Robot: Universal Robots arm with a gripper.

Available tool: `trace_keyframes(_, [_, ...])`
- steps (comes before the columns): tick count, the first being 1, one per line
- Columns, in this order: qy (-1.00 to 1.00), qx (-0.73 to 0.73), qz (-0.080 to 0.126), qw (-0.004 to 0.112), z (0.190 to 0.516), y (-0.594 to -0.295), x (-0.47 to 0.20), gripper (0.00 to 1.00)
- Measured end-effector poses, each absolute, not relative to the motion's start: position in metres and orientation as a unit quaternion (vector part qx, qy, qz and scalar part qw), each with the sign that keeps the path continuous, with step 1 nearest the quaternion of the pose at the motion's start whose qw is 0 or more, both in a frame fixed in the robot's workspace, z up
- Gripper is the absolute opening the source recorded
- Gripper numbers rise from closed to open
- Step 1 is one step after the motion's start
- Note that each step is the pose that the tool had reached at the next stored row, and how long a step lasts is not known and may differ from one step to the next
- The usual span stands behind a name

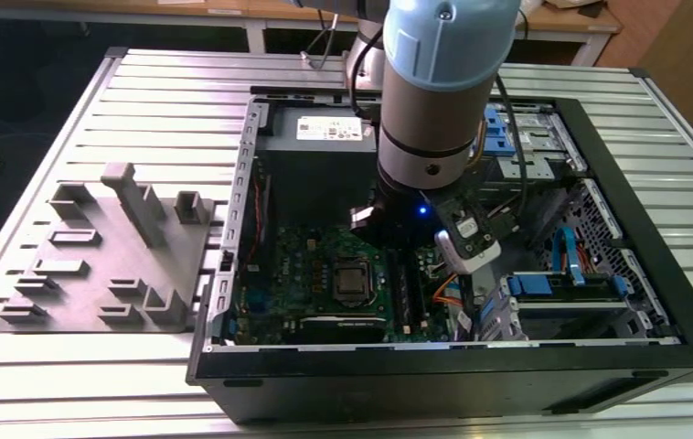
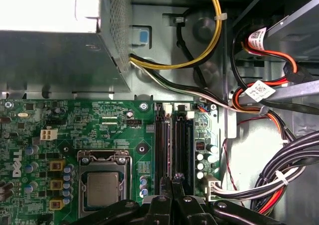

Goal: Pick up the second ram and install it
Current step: 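Insert the second ram into the second slot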

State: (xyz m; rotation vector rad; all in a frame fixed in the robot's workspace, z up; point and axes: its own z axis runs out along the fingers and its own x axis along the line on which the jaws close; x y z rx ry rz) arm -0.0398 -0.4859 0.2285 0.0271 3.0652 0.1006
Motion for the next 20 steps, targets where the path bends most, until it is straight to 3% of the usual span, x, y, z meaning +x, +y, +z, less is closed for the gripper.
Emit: trace_keyframes(20, [0.999,0.009,0.033,0.037,0.2263,-0.487,-0.0394,0.09])
